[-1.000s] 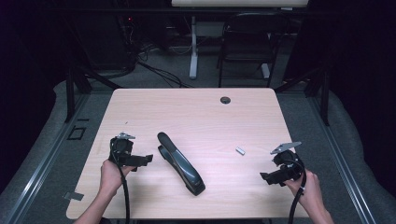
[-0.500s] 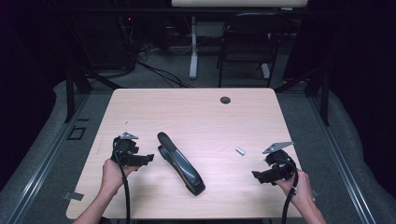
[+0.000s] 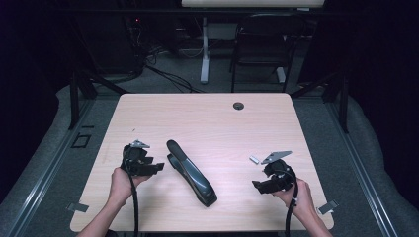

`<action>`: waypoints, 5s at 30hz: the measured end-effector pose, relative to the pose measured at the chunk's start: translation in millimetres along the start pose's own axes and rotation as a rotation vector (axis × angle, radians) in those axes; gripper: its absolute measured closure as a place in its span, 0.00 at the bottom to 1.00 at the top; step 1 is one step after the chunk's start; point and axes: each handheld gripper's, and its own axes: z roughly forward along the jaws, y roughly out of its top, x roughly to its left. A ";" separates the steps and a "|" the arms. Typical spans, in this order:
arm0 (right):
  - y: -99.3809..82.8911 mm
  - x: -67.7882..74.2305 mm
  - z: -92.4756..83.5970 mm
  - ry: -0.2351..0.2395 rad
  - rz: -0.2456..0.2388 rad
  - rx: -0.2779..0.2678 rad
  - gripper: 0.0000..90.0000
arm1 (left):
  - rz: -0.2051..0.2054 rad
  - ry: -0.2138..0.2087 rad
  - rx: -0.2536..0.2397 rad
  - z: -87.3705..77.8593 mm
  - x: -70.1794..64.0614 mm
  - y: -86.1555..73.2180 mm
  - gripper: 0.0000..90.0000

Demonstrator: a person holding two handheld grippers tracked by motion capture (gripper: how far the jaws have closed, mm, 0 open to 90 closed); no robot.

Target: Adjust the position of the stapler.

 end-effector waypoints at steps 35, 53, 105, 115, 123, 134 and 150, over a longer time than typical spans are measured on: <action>37.5 69.6 31.1 0.158 -0.191 -0.010 0.91 | -0.005 -0.053 -0.056 9.7 -21.3 11.7 1.00; 61.9 91.5 53.9 0.209 -0.252 -0.023 0.93 | 0.010 -0.055 -0.035 18.5 -32.9 17.7 1.00; 54.9 112.0 62.2 0.357 -0.217 -0.012 0.93 | 0.073 -0.147 -0.047 41.0 -57.0 32.1 1.00; 55.0 115.6 61.6 0.385 -0.201 -0.028 0.92 | 0.096 -0.159 -0.033 44.4 -64.5 34.5 1.00; 55.0 121.0 60.1 0.402 -0.210 -0.059 0.92 | 0.119 -0.173 -0.036 50.1 -73.3 39.2 1.00; 51.9 124.0 61.1 0.409 -0.222 -0.107 0.90 | 0.139 -0.221 -0.026 52.2 -71.9 42.2 0.99; 53.9 92.0 44.1 0.310 -0.225 -0.041 0.43 | 0.083 -0.123 -0.034 37.7 -62.8 43.4 0.32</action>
